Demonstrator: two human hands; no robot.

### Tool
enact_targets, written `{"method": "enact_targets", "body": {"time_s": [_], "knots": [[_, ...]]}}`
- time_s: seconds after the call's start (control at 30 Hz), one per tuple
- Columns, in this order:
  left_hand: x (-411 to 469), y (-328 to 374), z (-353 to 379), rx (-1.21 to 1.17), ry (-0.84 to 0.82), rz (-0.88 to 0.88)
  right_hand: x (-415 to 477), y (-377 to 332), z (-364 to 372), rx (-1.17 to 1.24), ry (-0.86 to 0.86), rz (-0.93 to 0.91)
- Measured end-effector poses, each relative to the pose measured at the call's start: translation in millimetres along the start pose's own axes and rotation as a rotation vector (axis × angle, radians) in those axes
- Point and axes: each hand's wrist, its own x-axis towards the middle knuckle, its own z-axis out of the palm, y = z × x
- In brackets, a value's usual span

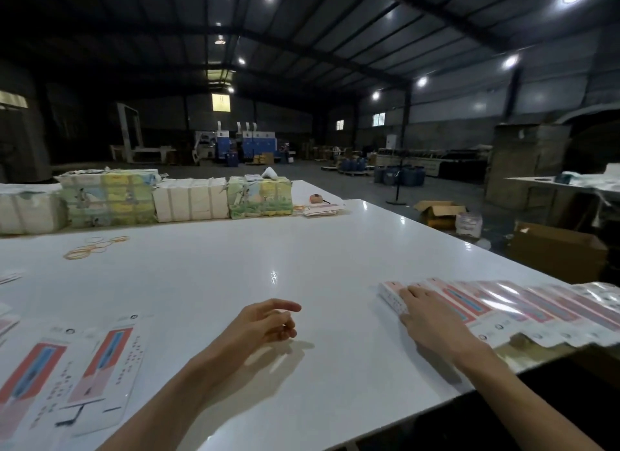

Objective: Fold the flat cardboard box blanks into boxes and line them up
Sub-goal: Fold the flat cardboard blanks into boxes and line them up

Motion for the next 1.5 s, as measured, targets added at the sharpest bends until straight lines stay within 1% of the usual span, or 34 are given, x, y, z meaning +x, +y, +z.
{"method": "enact_targets", "body": {"time_s": [0.23, 0.33, 0.43, 0.5, 0.57, 0.67, 0.77, 0.83, 0.9, 1.0, 1.03, 1.1, 1.17, 1.2, 1.27, 1.37, 1.43, 1.5], "knots": [[-2.4, 3.7, 1.5, 0.042, 0.002, 0.006, -5.2, 19.2, -3.5, -0.020, 0.022, 0.046], [-4.5, 6.9, 2.8, 0.070, 0.006, 0.011, -0.2, 9.9, -5.5, -0.047, 0.050, 0.033], [-6.5, 10.3, 5.5, 0.113, 0.032, 0.019, 18.6, -30.2, -5.6, 0.032, 0.071, -0.098], [-7.6, 12.2, 6.4, 0.159, 0.073, 0.025, 31.9, -70.1, -2.4, 0.110, 0.101, -0.214], [-8.8, 12.4, 6.2, 0.156, 0.121, 0.027, 44.2, -111.8, 3.5, 0.178, 0.145, -0.307], [-9.7, 14.7, 6.7, 0.123, 0.178, 0.029, 56.1, -164.6, 15.8, 0.263, 0.109, -0.349], [-7.9, 21.2, 0.9, 0.206, 0.273, 0.015, 58.7, -192.8, 33.6, 0.303, 0.090, -0.341], [-6.4, 29.8, -10.7, 0.286, 0.336, -0.044, 58.3, -197.0, 45.0, 0.351, 0.115, -0.341], [-7.2, 41.0, -26.7, 0.414, 0.403, -0.115, 61.3, -193.4, 51.4, 0.407, 0.141, -0.331], [-18.2, 61.1, -58.8, 0.752, 0.518, -0.205, 66.6, -186.3, 55.5, 0.453, 0.099, -0.309], [-24.7, 68.0, -71.4, 0.877, 0.523, -0.267, 67.2, -185.9, 55.7, 0.471, 0.079, -0.306], [-42.2, 79.5, -94.1, 1.114, 0.495, -0.449, 67.1, -187.9, 56.0, 0.508, 0.050, -0.308], [-61.8, 84.2, -110.8, 1.276, 0.521, -0.626, 67.9, -188.8, 56.0, 0.547, 0.026, -0.313], [-71.3, 84.2, -115.7, 1.325, 0.559, -0.698, 68.2, -188.8, 55.9, 0.564, 0.012, -0.313], [-88.8, 80.7, -119.8, 1.413, 0.626, -0.788, 68.1, -188.3, 55.1, 0.605, -0.009, -0.307], [-100.4, 74.0, -124.8, 1.471, 0.597, -0.809, 67.3, -187.2, 53.2, 0.659, -0.022, -0.313], [-101.7, 75.2, -127.6, 1.434, 0.584, -0.809, 66.0, -186.2, 52.4, 0.668, -0.029, -0.319], [-99.2, 80.8, -130.5, 1.410, 0.553, -0.857, 65.2, -185.3, 52.5, 0.676, -0.031, -0.325]]}}
